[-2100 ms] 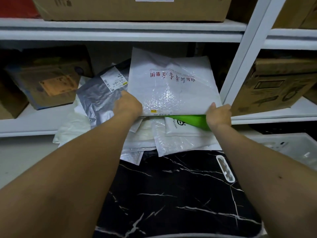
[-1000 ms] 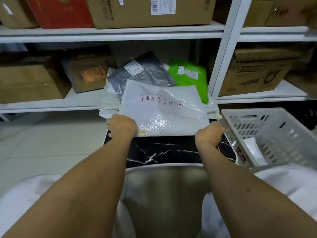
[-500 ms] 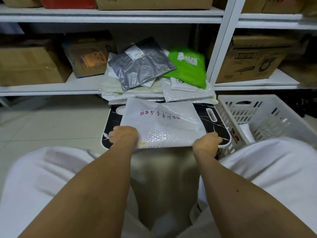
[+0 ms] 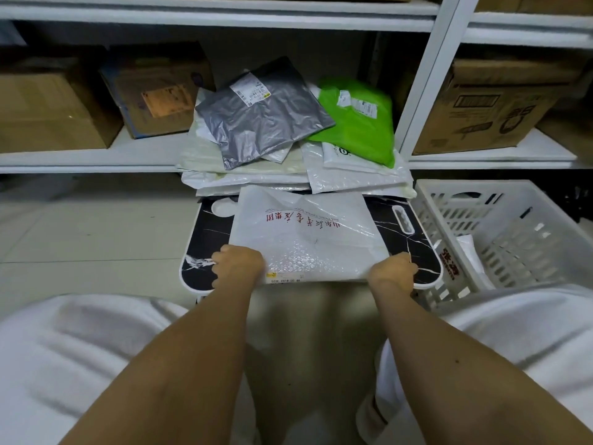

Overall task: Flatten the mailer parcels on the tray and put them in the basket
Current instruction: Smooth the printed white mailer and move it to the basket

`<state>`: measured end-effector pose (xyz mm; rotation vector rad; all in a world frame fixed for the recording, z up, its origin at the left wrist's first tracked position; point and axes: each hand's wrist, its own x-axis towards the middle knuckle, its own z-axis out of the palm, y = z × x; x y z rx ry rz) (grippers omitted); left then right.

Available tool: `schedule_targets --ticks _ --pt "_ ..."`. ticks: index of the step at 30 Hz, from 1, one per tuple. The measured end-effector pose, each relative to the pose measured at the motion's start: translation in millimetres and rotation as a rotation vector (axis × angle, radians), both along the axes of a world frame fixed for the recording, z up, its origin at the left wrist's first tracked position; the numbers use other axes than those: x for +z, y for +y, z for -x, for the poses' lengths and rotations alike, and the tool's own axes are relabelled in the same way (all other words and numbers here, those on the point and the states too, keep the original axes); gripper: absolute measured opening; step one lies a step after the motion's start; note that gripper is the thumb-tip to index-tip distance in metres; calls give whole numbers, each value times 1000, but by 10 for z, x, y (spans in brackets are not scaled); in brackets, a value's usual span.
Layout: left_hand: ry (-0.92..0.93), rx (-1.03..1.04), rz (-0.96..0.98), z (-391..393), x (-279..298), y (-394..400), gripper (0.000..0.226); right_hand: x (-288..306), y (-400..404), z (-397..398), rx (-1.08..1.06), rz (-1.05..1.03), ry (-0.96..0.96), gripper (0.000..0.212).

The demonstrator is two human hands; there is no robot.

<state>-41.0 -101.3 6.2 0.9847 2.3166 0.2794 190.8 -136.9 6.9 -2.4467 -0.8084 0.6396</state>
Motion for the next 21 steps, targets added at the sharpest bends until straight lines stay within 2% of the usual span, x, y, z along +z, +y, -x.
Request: schedule_targets --ticks 4,5,7,8,10,12,14,18,21 --pt "-18 18 -75 -63 -100 136 55 -39 205 -37 25 16 9 47" --pt "13 9 -99 -83 -119 129 56 -40 220 -13 15 28 -39 48" --pt "161 -64 -153 -126 -163 113 62 -66 241 73 39 29 -275 48" --pt "253 -139 -189 -153 -192 98 65 -93 243 132 100 -12 -395 47" --pt "407 -338 -284 -240 -276 57 67 -193 247 291 342 -132 -519 53" --pt "466 -519 -356 -343 -359 14 64 -322 221 486 644 -215 -566 57" --pt "472 -643 -337 -428 -463 6 61 -463 223 640 866 -232 -569 55" --pt "489 -776 -260 -421 -650 40 59 -720 265 622 1001 -57 -583 53" --pt "469 -814 -243 -379 -751 63 56 -866 290 527 1063 67 -610 66"
